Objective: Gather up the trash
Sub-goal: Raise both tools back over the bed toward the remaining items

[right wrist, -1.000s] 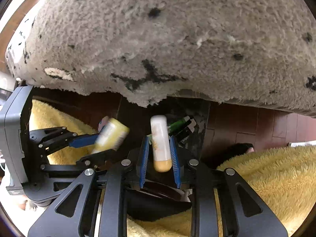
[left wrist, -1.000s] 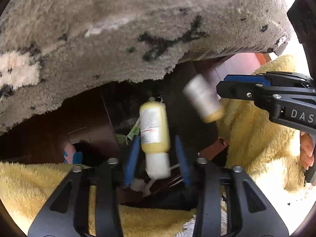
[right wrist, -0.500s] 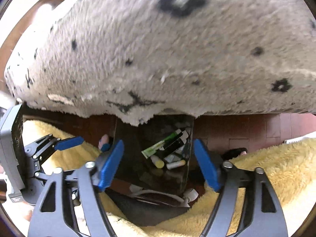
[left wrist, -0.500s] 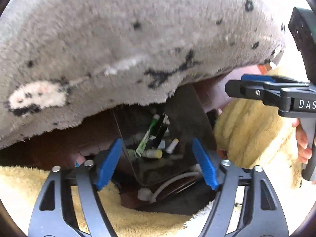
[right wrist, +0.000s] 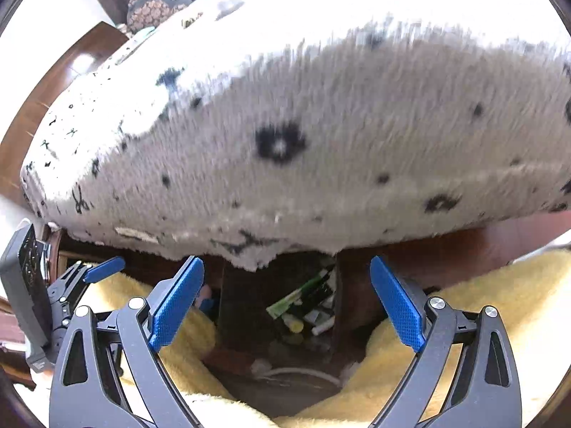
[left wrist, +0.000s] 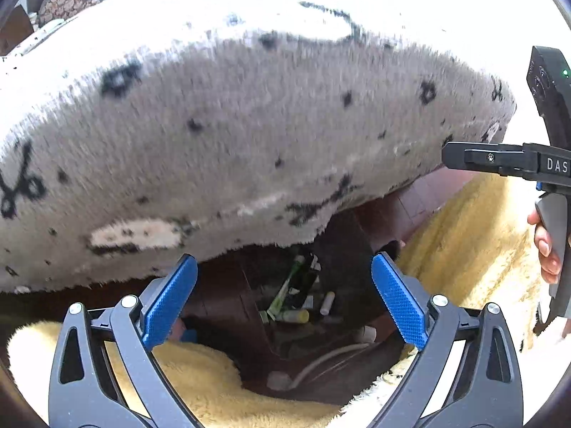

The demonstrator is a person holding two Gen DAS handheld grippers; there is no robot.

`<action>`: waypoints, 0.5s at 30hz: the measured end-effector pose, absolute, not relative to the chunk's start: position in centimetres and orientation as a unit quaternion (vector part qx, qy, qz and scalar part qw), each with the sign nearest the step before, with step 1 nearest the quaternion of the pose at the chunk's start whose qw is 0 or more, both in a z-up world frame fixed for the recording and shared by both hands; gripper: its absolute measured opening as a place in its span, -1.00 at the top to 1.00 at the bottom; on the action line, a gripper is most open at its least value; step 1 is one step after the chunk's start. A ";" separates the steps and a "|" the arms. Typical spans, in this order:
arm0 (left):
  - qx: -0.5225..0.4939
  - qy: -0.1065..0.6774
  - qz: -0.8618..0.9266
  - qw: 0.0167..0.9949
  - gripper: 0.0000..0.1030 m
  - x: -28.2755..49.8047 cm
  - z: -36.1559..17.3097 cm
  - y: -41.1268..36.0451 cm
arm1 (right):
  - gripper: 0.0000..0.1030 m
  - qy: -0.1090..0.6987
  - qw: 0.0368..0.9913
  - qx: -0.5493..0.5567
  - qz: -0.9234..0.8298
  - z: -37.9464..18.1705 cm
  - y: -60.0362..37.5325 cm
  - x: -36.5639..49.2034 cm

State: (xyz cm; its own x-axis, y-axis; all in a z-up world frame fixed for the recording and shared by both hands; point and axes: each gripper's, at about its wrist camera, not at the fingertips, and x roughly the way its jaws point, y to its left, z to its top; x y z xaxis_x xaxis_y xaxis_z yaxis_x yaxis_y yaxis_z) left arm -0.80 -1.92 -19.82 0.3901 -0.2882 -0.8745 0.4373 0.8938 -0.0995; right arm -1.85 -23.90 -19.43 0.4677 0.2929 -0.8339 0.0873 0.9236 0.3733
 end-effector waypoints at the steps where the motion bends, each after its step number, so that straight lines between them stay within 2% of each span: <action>1: 0.071 0.504 -0.217 0.833 -0.84 -0.6 -19.3 -1.8 | -0.84 0.506 0.841 0.181 0.059 -18.8 -24.1 -1.8; 15: 0.056 0.447 -0.184 0.874 -0.84 4.1 -13.5 -0.8 | -0.84 0.428 0.891 0.145 0.034 -12.3 -27.1 1.9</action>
State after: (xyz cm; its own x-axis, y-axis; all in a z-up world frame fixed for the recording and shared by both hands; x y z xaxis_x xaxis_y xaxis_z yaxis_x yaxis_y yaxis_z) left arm 4.13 -0.76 -13.47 0.5326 -0.2716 -0.8016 0.3711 0.9262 -0.0672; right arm 1.91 -27.10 -12.33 0.6314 0.1850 -0.7530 0.0631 0.9556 0.2878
